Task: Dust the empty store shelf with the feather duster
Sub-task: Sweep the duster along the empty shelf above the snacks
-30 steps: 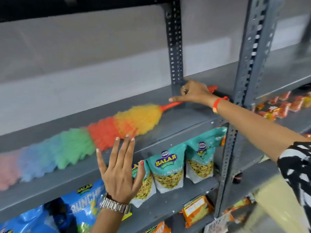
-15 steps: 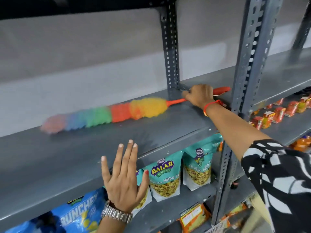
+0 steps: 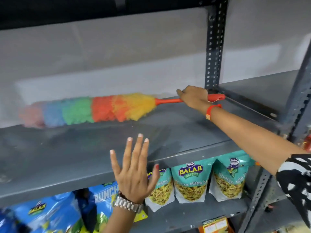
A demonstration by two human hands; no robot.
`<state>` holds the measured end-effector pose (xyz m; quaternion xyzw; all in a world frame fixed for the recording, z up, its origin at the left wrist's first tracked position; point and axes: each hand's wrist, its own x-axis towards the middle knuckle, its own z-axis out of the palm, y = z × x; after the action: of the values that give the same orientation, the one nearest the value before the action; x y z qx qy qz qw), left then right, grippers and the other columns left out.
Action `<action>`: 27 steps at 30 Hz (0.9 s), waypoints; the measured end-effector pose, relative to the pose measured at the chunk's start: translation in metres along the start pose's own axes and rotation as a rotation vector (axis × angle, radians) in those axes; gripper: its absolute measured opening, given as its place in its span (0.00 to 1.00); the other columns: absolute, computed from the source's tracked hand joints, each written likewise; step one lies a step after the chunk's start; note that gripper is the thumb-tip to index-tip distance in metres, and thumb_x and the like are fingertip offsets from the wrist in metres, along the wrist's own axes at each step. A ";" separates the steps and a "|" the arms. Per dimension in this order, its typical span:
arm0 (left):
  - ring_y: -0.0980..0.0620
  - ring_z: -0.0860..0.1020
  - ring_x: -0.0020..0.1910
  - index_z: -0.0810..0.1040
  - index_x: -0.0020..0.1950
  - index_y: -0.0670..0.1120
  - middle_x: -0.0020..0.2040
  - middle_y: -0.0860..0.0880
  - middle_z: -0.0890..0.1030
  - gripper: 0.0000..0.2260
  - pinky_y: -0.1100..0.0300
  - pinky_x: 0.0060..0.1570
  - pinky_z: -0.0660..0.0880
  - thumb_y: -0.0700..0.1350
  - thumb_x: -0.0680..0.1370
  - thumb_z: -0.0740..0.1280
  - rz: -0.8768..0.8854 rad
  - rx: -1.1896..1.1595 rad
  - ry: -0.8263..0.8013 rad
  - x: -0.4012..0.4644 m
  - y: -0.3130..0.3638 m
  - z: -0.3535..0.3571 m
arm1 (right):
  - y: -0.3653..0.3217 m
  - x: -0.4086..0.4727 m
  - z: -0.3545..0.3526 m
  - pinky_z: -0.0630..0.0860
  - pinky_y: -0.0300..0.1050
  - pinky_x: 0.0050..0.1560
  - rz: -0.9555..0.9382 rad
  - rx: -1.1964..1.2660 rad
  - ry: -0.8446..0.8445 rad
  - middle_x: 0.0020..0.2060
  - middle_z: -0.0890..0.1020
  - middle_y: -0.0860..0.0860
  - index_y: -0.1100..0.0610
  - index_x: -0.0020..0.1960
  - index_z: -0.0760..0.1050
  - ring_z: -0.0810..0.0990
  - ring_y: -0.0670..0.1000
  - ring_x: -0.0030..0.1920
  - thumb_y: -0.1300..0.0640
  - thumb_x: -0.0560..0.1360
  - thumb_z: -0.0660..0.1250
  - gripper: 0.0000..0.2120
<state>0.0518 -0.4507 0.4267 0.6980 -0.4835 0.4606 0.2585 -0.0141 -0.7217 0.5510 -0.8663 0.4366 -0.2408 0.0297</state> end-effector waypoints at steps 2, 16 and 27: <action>0.46 0.65 0.70 0.66 0.71 0.44 0.69 0.45 0.70 0.25 0.40 0.71 0.46 0.55 0.77 0.52 -0.064 0.077 0.065 -0.003 -0.029 -0.009 | -0.042 -0.011 0.007 0.65 0.44 0.43 -0.092 0.100 -0.082 0.33 0.76 0.52 0.56 0.30 0.69 0.78 0.57 0.43 0.36 0.77 0.50 0.29; 0.44 0.60 0.73 0.62 0.72 0.38 0.71 0.42 0.67 0.28 0.41 0.72 0.48 0.54 0.78 0.53 -0.207 0.154 -0.191 -0.058 -0.165 -0.067 | -0.233 -0.059 0.064 0.65 0.41 0.34 -0.556 0.175 -0.269 0.27 0.77 0.49 0.56 0.28 0.71 0.79 0.52 0.37 0.26 0.68 0.58 0.32; 0.46 0.59 0.73 0.63 0.72 0.41 0.71 0.45 0.67 0.27 0.46 0.72 0.48 0.53 0.76 0.55 -0.218 0.047 -0.254 -0.058 -0.165 -0.069 | -0.269 -0.038 0.082 0.71 0.45 0.49 -0.266 0.147 -0.267 0.55 0.82 0.57 0.59 0.54 0.76 0.79 0.59 0.57 0.35 0.76 0.56 0.28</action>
<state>0.1692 -0.3037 0.4197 0.8047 -0.4230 0.3491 0.2273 0.2027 -0.5395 0.5346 -0.9360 0.2918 -0.1570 0.1184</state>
